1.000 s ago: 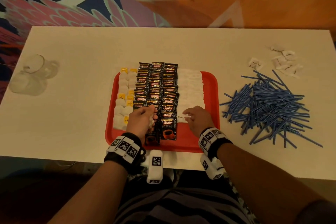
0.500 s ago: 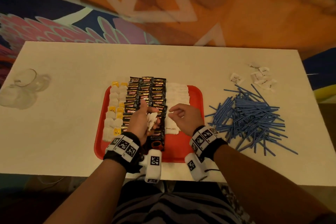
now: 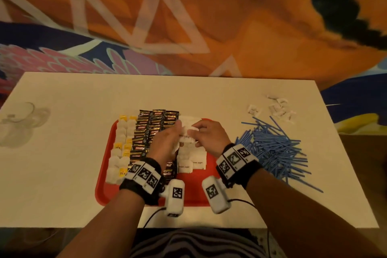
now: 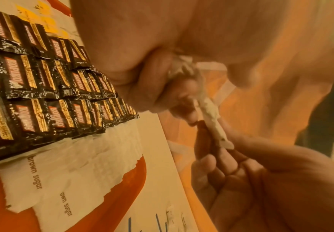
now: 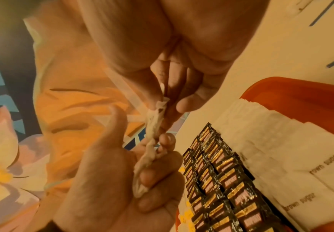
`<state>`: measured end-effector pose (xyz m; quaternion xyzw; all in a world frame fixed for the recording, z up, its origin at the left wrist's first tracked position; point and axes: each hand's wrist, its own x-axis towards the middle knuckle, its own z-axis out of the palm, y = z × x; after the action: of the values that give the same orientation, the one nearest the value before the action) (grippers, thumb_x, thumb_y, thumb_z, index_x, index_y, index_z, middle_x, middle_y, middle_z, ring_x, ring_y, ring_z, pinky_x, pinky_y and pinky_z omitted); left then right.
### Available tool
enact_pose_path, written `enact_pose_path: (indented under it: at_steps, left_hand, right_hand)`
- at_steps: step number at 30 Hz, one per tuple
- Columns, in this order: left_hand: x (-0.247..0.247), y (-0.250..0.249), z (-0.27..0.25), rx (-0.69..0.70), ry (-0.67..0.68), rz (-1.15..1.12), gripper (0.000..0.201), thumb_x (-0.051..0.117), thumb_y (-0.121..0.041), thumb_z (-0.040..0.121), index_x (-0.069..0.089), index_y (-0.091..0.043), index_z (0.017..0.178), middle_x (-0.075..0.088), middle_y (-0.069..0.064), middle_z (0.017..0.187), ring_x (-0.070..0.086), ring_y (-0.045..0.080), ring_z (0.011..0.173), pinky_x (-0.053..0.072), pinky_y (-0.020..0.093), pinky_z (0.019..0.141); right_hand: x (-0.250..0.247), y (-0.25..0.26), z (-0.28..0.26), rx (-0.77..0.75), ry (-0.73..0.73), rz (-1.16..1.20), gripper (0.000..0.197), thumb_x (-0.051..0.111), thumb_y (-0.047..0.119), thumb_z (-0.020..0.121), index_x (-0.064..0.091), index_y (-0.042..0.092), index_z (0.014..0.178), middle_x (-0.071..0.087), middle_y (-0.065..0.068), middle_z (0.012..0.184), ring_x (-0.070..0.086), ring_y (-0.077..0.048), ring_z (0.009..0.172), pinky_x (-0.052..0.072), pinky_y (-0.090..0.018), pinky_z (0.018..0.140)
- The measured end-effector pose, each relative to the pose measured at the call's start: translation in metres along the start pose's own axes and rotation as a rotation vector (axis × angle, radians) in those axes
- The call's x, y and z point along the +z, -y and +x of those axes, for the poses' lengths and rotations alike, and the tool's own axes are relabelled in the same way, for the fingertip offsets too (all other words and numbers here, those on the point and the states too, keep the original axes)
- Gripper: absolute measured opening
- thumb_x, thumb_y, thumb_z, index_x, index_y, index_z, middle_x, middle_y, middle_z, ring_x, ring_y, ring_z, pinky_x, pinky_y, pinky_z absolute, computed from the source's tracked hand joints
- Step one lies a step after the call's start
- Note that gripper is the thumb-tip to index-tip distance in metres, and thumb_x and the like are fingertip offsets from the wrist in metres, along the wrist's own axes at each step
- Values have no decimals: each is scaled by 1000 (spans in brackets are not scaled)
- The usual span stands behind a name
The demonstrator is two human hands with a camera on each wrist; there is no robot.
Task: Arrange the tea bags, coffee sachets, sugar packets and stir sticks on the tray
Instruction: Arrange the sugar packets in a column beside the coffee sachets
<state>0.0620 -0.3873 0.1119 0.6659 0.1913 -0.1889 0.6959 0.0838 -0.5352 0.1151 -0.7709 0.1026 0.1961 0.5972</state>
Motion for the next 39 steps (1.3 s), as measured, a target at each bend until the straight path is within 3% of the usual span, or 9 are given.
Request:
enact_pose_path:
  at_steps: [4, 8, 11, 15, 19, 24, 29, 33, 39]
  left_hand:
    - [3, -2, 0, 138, -57, 41, 12, 64, -15, 95, 71, -4, 94, 52, -17, 46, 43, -3, 37, 33, 13, 41]
    - [5, -6, 4, 100, -121, -141, 9, 66, -9, 93, 70, -10, 101, 60, -10, 59, 47, -1, 38, 34, 16, 35]
    - [6, -5, 5, 81, -114, -199, 12, 66, -7, 92, 67, -10, 103, 58, -13, 54, 48, 1, 40, 34, 16, 35]
    - [10, -6, 5, 87, -109, -241, 12, 66, -2, 91, 64, -11, 99, 54, -11, 50, 44, 2, 37, 32, 14, 35]
    - [9, -1, 9, 104, -124, -224, 13, 69, -4, 89, 65, -16, 94, 47, -9, 51, 38, 6, 39, 29, 16, 36]
    - [11, 0, 7, 110, -119, -229, 16, 68, -2, 89, 63, -15, 96, 46, -12, 47, 44, 4, 42, 32, 16, 35]
    - [12, 1, 4, 108, -98, -252, 15, 65, 2, 91, 60, -12, 94, 52, -12, 48, 50, 3, 42, 37, 15, 36]
    - [6, 12, 6, 85, -118, -196, 7, 67, -12, 93, 63, -16, 90, 49, -10, 53, 40, 6, 43, 31, 18, 37]
    - [-1, 41, 11, 53, -222, -20, 16, 67, -28, 94, 71, -19, 82, 57, -3, 62, 38, 7, 41, 31, 22, 43]
  right_hand:
    - [-6, 1, 2, 9, -80, 76, 6, 66, 15, 89, 67, 16, 83, 68, -3, 78, 63, -14, 58, 57, -36, 64]
    - [-14, 3, 3, 33, -139, 265, 5, 66, 16, 89, 66, 11, 91, 73, -7, 78, 70, -18, 68, 50, -29, 59]
    - [-11, 1, 0, -36, -8, 171, 24, 82, 15, 76, 67, 17, 95, 75, -1, 86, 70, -13, 75, 55, -27, 63]
    - [-4, -2, -1, -124, -41, 157, 25, 81, 2, 73, 71, 23, 81, 72, 4, 78, 65, -5, 67, 49, -22, 60]
    - [-4, -6, -1, -200, -122, 195, 23, 79, 1, 75, 74, 23, 70, 73, 7, 72, 66, -4, 71, 51, -22, 70]
    - [-2, -9, 5, -50, -127, 267, 6, 77, 19, 82, 71, 17, 81, 69, 5, 74, 62, -7, 71, 49, -23, 58]
    - [-2, -14, 9, 126, -76, 365, 30, 61, 35, 94, 69, 6, 97, 71, -8, 87, 66, -18, 75, 47, -27, 55]
    - [-2, -27, 2, 84, 36, 161, 21, 78, 24, 81, 60, 16, 75, 68, -1, 78, 67, -13, 73, 47, -22, 54]
    - [2, -61, -2, 109, -13, -10, 24, 78, 23, 82, 62, 13, 67, 69, -2, 72, 65, -11, 69, 51, -24, 58]
